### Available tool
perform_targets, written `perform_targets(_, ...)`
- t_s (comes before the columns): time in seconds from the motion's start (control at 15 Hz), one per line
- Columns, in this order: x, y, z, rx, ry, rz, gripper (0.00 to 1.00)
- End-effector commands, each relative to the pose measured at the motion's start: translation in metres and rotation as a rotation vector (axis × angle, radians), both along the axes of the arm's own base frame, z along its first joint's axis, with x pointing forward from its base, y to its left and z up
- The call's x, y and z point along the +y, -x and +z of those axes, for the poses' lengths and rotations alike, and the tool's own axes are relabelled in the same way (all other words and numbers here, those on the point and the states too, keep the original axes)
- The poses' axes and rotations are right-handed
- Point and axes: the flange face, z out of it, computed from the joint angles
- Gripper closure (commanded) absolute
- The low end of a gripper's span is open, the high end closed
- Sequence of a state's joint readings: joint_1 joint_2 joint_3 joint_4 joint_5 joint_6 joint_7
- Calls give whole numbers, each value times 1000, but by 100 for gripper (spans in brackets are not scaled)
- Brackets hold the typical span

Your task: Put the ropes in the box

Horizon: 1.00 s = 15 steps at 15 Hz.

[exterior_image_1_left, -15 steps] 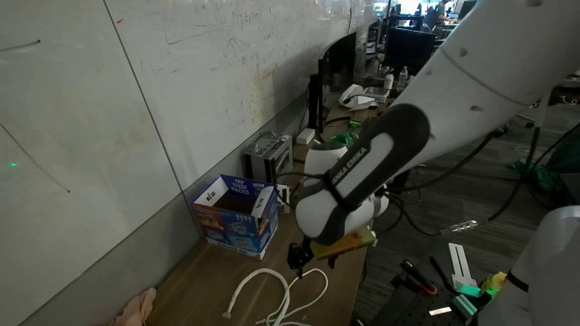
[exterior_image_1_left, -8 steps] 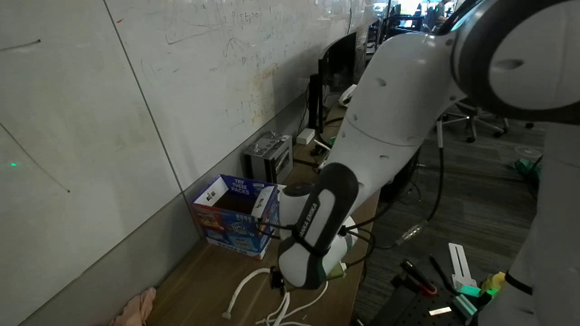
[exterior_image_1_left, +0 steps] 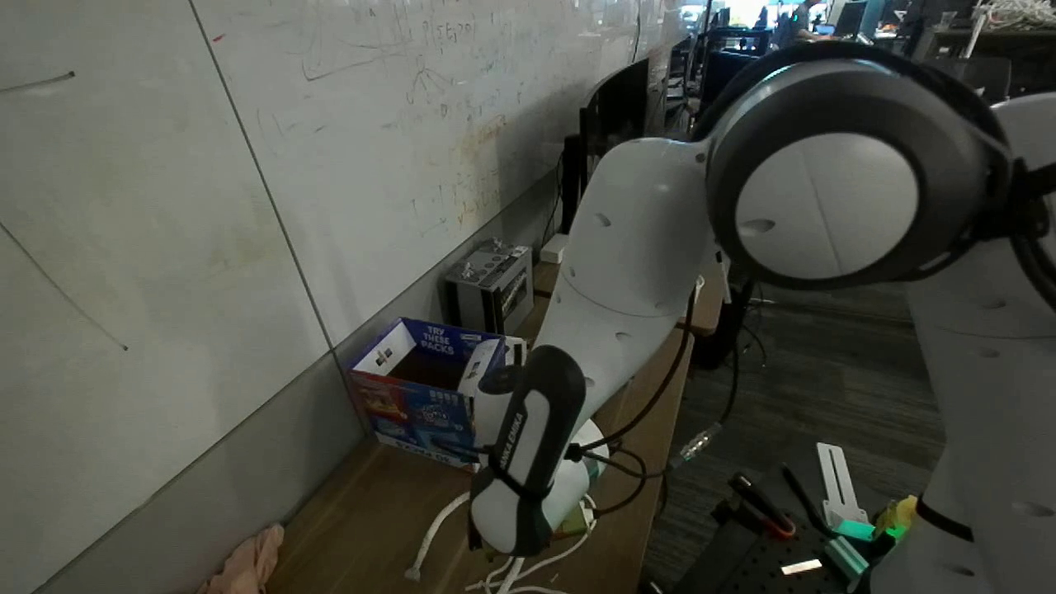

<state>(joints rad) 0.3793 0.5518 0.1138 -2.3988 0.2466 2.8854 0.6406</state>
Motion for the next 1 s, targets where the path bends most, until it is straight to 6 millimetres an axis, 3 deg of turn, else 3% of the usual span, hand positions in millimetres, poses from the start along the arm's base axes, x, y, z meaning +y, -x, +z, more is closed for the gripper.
perform_targets(0.0, 12, -9, -19, 36, -2, -31, 0)
perform_targets(0.33, 10, -15, -37, 46, 9, -66, 0)
perform_targets(0.93, 0, -27, -42, 11, 3, -95, 0)
